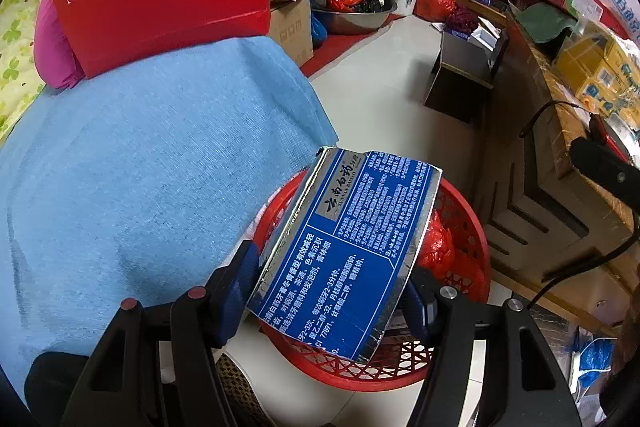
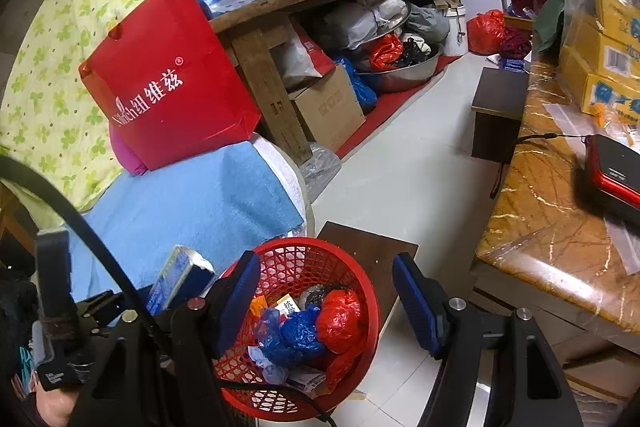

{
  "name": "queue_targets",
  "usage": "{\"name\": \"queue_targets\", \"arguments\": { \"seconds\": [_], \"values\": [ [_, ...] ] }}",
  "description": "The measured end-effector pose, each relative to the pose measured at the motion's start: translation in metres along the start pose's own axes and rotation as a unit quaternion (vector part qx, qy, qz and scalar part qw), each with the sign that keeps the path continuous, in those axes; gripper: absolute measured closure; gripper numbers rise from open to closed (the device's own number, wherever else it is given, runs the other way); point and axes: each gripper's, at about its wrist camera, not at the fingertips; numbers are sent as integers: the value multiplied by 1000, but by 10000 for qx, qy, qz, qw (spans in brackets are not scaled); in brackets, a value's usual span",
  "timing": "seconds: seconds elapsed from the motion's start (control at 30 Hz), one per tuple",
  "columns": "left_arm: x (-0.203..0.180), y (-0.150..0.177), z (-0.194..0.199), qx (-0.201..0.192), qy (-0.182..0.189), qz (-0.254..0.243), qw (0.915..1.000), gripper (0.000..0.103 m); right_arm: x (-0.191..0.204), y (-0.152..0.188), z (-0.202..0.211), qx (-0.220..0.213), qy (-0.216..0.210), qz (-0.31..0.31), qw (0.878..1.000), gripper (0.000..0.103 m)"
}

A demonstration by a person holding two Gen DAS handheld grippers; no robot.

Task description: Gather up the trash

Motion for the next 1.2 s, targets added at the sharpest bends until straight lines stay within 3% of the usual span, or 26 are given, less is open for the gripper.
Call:
{"name": "queue_targets", "arguments": {
  "seconds": [0.2,0.3,0.67,0.8,1.2],
  "values": [
    [-1,-5,-12,199,39,34,9998,34,-2,0,3,-22,-24,-73,10000,30],
    [1,-4,-10,243,-19,30,9997,28,-1,0,5,-36,-35,-74,10000,30],
    [27,19,37,-306,-133,272,9991,27,30,5,6,67,-123,210,9997,30],
    [45,34,59,-557,-137,489,9972,22,47,11,7,137,-78,357,9992,29],
    [83,74,98,-936,-3,1131,9892,18,85,51,9,472,210,671,9964,22]
  ]
}}
Point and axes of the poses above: each gripper's, at about its wrist camera, not at the fingertips, and z roughly against the way its jaws point, x to its left, y to its underside, and after that the axes turned 13 degrees about x, right-handed
